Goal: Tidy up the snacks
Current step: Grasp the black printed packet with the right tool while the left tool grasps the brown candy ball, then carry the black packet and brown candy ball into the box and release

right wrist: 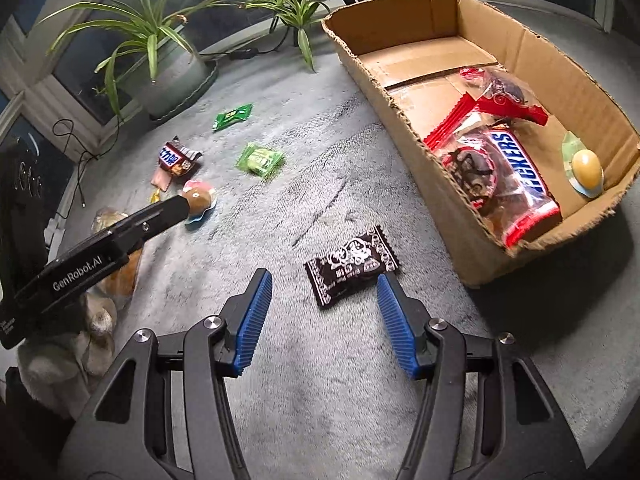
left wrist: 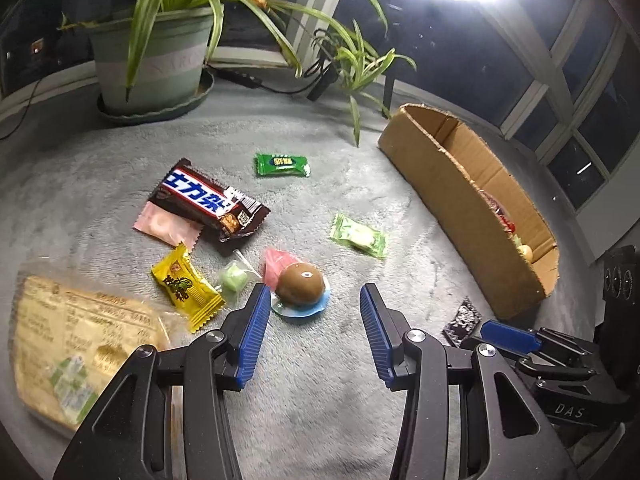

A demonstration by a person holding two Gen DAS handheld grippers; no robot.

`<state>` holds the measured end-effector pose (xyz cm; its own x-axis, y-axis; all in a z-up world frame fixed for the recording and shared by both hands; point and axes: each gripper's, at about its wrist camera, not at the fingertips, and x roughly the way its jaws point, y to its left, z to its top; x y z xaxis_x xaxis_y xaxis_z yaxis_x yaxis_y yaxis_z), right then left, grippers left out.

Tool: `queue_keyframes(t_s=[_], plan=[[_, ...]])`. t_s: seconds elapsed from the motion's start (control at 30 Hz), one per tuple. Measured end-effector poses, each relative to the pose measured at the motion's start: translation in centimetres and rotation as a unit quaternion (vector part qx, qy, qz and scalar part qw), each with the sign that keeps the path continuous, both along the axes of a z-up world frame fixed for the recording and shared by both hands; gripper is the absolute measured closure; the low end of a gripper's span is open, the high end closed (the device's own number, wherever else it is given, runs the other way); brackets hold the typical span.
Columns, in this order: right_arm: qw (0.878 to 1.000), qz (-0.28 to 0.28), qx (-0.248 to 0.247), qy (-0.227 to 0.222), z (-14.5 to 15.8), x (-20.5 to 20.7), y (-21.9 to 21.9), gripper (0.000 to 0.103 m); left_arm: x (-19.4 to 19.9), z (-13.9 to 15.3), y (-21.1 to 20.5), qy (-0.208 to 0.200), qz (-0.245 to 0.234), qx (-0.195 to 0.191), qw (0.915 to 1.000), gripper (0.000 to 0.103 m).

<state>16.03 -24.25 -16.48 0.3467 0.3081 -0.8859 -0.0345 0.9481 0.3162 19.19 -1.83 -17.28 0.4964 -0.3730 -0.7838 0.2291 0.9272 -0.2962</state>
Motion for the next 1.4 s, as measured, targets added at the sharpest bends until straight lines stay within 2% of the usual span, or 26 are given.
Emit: queue_keyframes(t_s=[0.2, 0.4, 0.57, 0.63, 0.73, 1.13, 1.4], plan=[[1.000, -0.002, -0.015, -0.002, -0.5, 1.1, 0.5, 0.046, 1.2, -0.8, -0.5, 0.004, -0.012, 0.006, 0.9999, 0.058], [0.999, 0.025, -0.041, -0.011, -0.6, 2.1, 1.7, 0.059, 1.9, -1.5, -1.0, -0.006, -0.020, 0.021, 0.9996, 0.058], [0.997, 0.048, -0.057, -0.019, -0.7, 2.2, 2.1, 0.062, 1.5, -1.6, -0.9, -0.021, -0.023, 0.031, 0.9990, 0.064], [0.995, 0.061, -0.073, -0.026, -0.7, 2.0, 2.3, 0.068, 1.3, -1.7, -0.8, -0.030, -0.025, 0.040, 0.9985, 0.070], [0.993, 0.071, -0.088, -0.033, -0.7, 1.7, 2.3, 0.075, 1.0, -1.7, -0.8, -0.039, -0.029, 0.046, 0.9978, 0.071], [0.996, 0.065, -0.054, -0.030, -0.3, 1.5, 1.3, 0.076, 0.2, -0.9, -0.3, -0.044, -0.018, 0.039, 0.9981, 0.075], [0.995, 0.080, -0.035, -0.056, 2.3, 0.6, 1.2, 0.076, -0.6, 0.5, 0.0, -0.052, -0.005, 0.022, 0.9984, 0.075]])
